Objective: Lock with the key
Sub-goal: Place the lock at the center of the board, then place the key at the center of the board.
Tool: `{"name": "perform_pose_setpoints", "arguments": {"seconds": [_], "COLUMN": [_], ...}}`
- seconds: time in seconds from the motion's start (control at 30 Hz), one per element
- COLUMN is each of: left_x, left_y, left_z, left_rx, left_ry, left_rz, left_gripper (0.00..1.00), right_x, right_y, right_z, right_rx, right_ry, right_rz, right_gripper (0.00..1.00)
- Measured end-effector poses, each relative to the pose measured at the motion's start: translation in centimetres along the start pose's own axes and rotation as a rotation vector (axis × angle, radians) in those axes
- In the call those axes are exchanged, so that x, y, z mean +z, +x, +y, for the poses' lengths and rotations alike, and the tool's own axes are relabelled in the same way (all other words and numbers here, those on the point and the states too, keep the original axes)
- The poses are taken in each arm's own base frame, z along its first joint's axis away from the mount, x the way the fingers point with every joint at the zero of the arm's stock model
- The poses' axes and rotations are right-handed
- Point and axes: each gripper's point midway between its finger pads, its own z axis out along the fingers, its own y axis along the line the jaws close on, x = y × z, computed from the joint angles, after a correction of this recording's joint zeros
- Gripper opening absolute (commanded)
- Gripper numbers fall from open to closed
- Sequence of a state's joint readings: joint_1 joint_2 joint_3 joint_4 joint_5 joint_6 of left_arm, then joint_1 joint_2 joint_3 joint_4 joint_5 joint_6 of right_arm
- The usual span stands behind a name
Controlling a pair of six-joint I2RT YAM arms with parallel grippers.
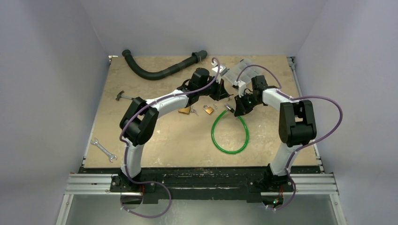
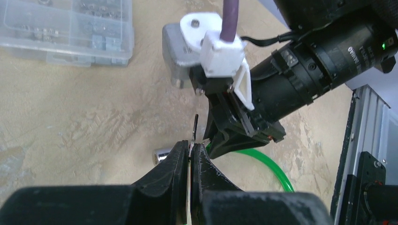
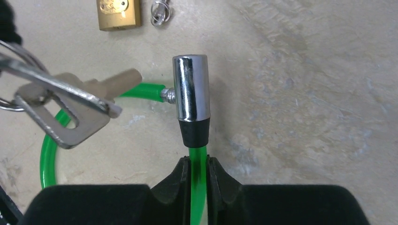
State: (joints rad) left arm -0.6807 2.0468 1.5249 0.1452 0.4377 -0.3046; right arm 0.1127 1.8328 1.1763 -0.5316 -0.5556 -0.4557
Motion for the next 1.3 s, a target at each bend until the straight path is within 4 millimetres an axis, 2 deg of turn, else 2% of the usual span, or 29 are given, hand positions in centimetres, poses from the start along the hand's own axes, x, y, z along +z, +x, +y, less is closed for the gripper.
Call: {"name": "perform_pose_setpoints", "arguments": {"seconds": [0.03,0.13,0.3,0.47,0.6,0.73,0.9,1.07,1.17,1.3], "left_x": [-0.2,-0.7,-0.9,-0.8,-0.4,1.2,3.9,6.3,7.1,8.0], "left_y": [0.3,1.3,1.5,1.3,1.1,1.1,2.3,4.8,6.2,7.6], "left_z": [0.0,0.1,0.2,0.1,-0.3,-1.2,-2.4,-3.5,-3.8,-4.2], "left_rx": [-0.001,-0.011,-0.012,-0.007,0.005,0.029,0.05,0.05,0.046,0.045], "left_ry": [-0.001,-0.004,-0.004,-0.001,0.01,0.035,0.074,0.114,0.124,0.133], "left_rz": [0.001,0.017,0.017,0.008,-0.001,-0.006,0.011,0.054,0.078,0.101], "left_gripper": [0.0,0.0,0.0,0.0,0.0,0.0,0.0,0.0,0.0,0.0], "right_x": [0.1,0.4,0.4,-0.3,-3.5,-7.7,-11.5,-12.9,-13.1,-13.3], "right_y": [-0.1,-0.4,-1.2,-1.0,-0.2,1.0,1.9,4.1,5.7,6.0], "right_z": [0.2,0.4,0.5,-0.4,-3.0,-5.7,-6.7,-6.8,-6.6,-6.2], "right_rx": [0.009,0.04,0.067,0.1,0.172,0.209,0.207,0.236,0.262,0.261], "right_ry": [-0.005,-0.01,-0.019,-0.007,0.04,0.124,0.196,0.216,0.216,0.217], "right_rz": [-0.006,-0.024,-0.056,-0.069,-0.111,-0.152,-0.18,-0.167,-0.147,-0.144], "right_gripper": [0.28,0.36,0.54,0.61,0.64,0.68,0.73,0.88,0.91,0.97]}}
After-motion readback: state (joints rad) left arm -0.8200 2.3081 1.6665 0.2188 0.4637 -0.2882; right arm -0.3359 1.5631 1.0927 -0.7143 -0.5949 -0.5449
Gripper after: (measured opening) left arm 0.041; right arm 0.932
